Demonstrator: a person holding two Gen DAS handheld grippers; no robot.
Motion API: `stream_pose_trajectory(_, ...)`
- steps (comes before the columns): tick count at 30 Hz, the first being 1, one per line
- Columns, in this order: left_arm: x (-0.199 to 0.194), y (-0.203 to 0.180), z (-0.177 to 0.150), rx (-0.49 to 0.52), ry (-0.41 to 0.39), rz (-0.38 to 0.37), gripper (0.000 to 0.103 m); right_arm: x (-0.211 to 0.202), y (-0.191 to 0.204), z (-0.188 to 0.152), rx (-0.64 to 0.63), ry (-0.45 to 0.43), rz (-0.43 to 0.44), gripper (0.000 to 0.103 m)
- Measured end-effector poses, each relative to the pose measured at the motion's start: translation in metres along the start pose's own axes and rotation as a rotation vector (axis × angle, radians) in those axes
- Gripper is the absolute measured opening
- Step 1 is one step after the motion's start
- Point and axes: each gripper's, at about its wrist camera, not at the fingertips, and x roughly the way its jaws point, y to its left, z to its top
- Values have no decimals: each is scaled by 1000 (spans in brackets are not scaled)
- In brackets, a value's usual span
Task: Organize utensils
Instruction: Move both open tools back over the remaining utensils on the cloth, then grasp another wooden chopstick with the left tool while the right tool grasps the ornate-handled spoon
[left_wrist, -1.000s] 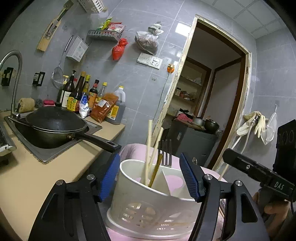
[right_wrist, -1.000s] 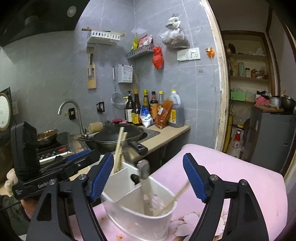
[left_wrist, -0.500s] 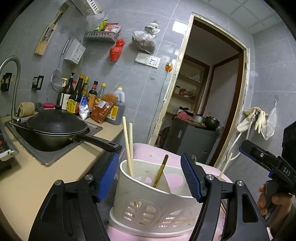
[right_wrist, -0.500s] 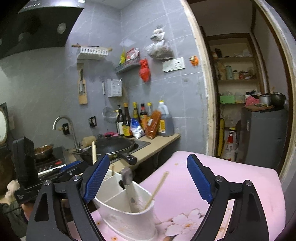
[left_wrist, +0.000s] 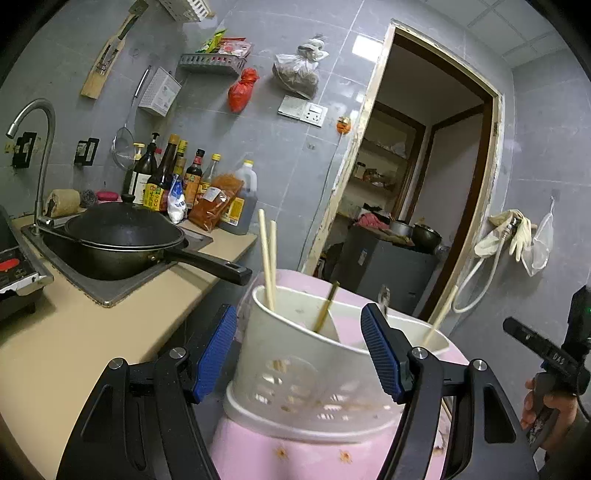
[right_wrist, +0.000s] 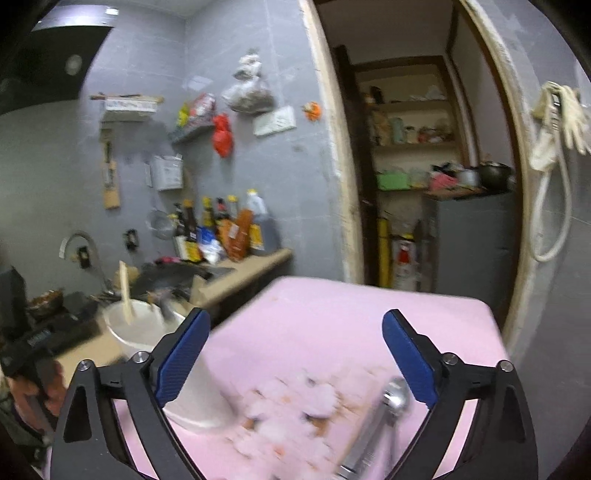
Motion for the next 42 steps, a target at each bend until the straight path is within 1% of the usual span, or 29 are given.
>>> stream_pose_trajectory(2, -4, -8, -3, 12, 8, -3, 70, -7, -15, -8, 15, 27, -41, 99)
stream_pose_trajectory(4, -7, -18, -4, 22, 13, -19, 73, -14, -28, -16, 30, 51, -78, 99)
stream_pose_trajectory(9, -12, -56, -13, 66, 46, -73, 75, -32, -53, -35, 52, 79, -143, 99)
stream_pose_trajectory(13, -13, -88, -25, 111, 50, -95, 80, -48, -60, -43, 45, 65, -165, 99)
stream_pose_trajectory(19, 0, -129, -41, 137, 92, -126, 82, -69, -62, -50, 13, 33, -171, 100)
stream_pose_trajectory(22, 14, -152, -49, 162, 137, -146, 82, -75, -65, -53, -8, 33, -175, 100)
stream_pose_trajectory(25, 30, -168, -57, 175, 190, -160, 82, -75, -69, -54, -16, 55, -183, 100)
stream_pose_trajectory(28, 54, -181, -64, 187, 273, -144, 82, -72, -74, -55, -19, 87, -181, 100)
stream_pose_trajectory(29, 62, -184, -66, 184, 297, -140, 82, -70, -75, -56, -22, 112, -178, 99)
stream_pose_trajectory(32, 83, -188, -73, 176, 369, -134, 81, -63, -80, -60, -20, 168, -153, 92)
stream_pose_trajectory(34, 96, -189, -77, 178, 409, -116, 80, -57, -80, -63, -26, 209, -139, 82)
stream_pose_trajectory(35, 105, -190, -80, 178, 436, -119, 76, -53, -79, -65, -33, 229, -133, 79)
stream_pose_trajectory(36, 110, -190, -83, 181, 455, -121, 73, -49, -77, -67, -40, 250, -128, 73)
stream_pose_trajectory(37, 114, -191, -87, 188, 475, -120, 66, -44, -75, -69, -51, 278, -121, 68)
stream_pose_trajectory(38, 120, -192, -90, 195, 492, -124, 60, -39, -73, -71, -60, 301, -116, 66)
stream_pose_trajectory(39, 125, -192, -93, 202, 512, -128, 57, -35, -72, -72, -67, 321, -111, 61)
stream_pose_trajectory(40, 134, -194, -96, 211, 542, -138, 51, -31, -71, -74, -74, 346, -104, 56)
stream_pose_trajectory(41, 140, -195, -99, 216, 567, -146, 45, -26, -70, -76, -80, 369, -97, 53)
stream_pose_trajectory(42, 147, -196, -101, 220, 594, -154, 41, -23, -68, -78, -84, 385, -93, 48)
